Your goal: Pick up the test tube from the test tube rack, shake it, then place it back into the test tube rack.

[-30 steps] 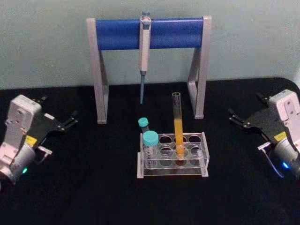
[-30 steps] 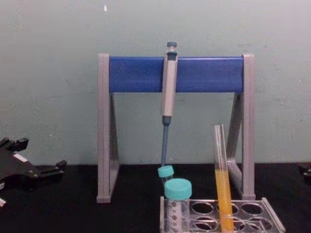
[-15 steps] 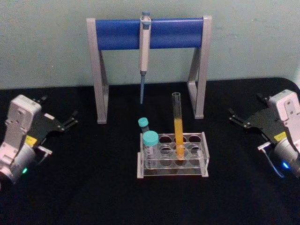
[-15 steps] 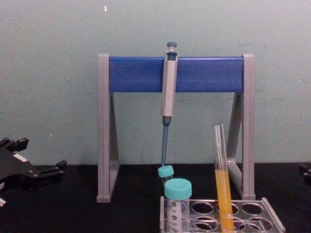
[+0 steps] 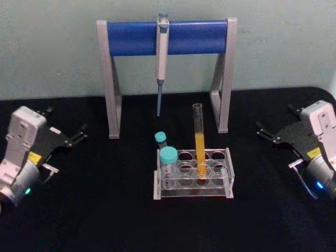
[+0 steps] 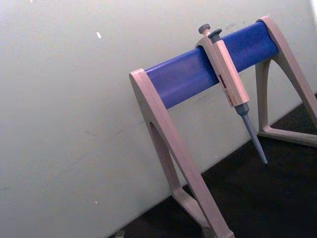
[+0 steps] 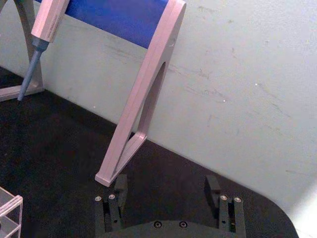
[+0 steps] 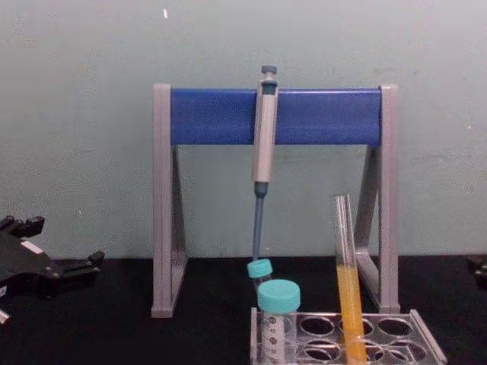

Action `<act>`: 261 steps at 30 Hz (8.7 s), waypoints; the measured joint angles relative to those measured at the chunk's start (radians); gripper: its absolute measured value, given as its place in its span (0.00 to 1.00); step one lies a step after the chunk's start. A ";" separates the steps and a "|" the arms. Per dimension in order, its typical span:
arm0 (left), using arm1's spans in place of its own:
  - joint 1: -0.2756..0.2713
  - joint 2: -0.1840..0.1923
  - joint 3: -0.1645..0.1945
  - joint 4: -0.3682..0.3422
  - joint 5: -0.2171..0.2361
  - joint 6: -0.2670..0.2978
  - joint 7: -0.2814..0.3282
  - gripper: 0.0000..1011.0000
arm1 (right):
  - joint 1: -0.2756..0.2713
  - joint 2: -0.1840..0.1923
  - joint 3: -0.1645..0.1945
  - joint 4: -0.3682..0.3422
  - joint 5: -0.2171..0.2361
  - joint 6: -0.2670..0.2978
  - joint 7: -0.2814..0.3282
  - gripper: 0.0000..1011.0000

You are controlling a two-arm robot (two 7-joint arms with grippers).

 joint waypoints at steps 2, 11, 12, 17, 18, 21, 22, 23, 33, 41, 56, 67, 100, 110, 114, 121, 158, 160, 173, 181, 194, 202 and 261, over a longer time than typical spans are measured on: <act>0.000 0.000 0.000 0.000 0.000 0.000 0.000 0.99 | 0.000 0.000 0.000 0.000 0.000 0.000 0.000 0.99; 0.000 0.000 0.000 0.000 0.000 0.000 0.000 0.99 | -0.020 0.004 0.019 -0.024 -0.008 0.009 0.018 0.99; 0.000 0.000 0.000 0.000 0.000 0.000 0.000 0.99 | -0.030 0.007 0.026 -0.036 -0.007 0.014 0.023 0.99; 0.000 0.000 0.000 0.000 0.000 0.000 0.000 0.99 | -0.070 0.022 0.044 -0.086 0.007 0.029 0.041 0.99; 0.000 0.000 0.000 0.000 0.000 0.000 0.000 0.99 | -0.085 0.026 0.052 -0.103 0.016 0.035 0.048 0.99; 0.000 0.000 0.000 0.000 0.000 0.000 0.000 0.99 | -0.113 0.034 0.065 -0.138 0.038 0.046 0.064 0.99; 0.000 0.000 0.000 0.000 0.000 0.000 0.000 0.99 | -0.131 0.039 0.073 -0.161 0.053 0.052 0.074 0.99; 0.000 0.000 0.000 0.000 0.000 0.000 0.000 0.99 | -0.140 0.042 0.078 -0.171 0.060 0.055 0.079 0.99; 0.000 0.000 0.000 0.000 0.000 0.000 0.000 0.99 | -0.220 0.050 0.118 -0.283 0.168 0.114 0.168 0.99; 0.000 0.000 0.000 0.000 0.000 0.000 0.000 0.99 | -0.204 0.037 0.111 -0.304 0.216 0.179 0.260 0.99; 0.000 0.000 0.000 0.000 0.000 0.000 0.000 0.99 | -0.074 -0.047 0.074 -0.251 0.253 0.327 0.376 0.99; 0.000 0.000 0.000 0.000 0.000 0.000 0.000 0.99 | 0.034 -0.102 0.026 -0.157 0.222 0.381 0.418 0.99; 0.000 0.000 0.000 0.000 0.000 0.000 0.000 0.99 | 0.107 -0.159 -0.029 -0.086 0.161 0.416 0.423 0.99; 0.000 0.000 0.000 0.000 0.000 0.000 0.000 0.99 | 0.107 -0.158 -0.028 -0.087 0.163 0.415 0.424 0.91; 0.000 0.000 0.000 0.000 0.000 0.000 0.000 0.99 | 0.106 -0.158 -0.028 -0.087 0.163 0.414 0.424 0.83; 0.000 0.000 0.000 0.000 0.000 0.000 0.000 0.99 | 0.106 -0.158 -0.028 -0.087 0.163 0.414 0.424 0.57; 0.000 0.000 0.000 0.000 0.000 0.000 0.000 0.99 | 0.090 -0.155 -0.021 -0.091 0.149 0.364 0.439 0.22; 0.000 0.000 0.000 0.000 0.000 0.000 0.000 0.99 | 0.080 -0.154 -0.016 -0.097 0.146 0.352 0.439 0.22; 0.000 0.000 0.000 0.000 0.000 0.000 0.000 0.99 | 0.003 -0.159 0.033 -0.135 0.151 0.234 0.432 0.22; 0.000 0.000 0.000 0.000 0.000 0.000 0.000 0.99 | -0.026 -0.157 0.054 -0.168 0.134 0.175 0.432 0.22; 0.000 0.000 0.000 0.000 0.000 0.000 0.000 0.99 | -0.058 -0.161 0.105 -0.251 0.106 0.098 0.418 0.22; 0.000 0.000 0.000 0.000 0.000 0.000 0.000 0.99 | -0.037 -0.184 0.112 -0.239 0.111 0.083 0.433 0.22; 0.000 0.000 0.000 0.000 0.000 0.000 0.000 0.99 | -0.023 -0.194 0.092 -0.212 0.128 0.089 0.432 0.22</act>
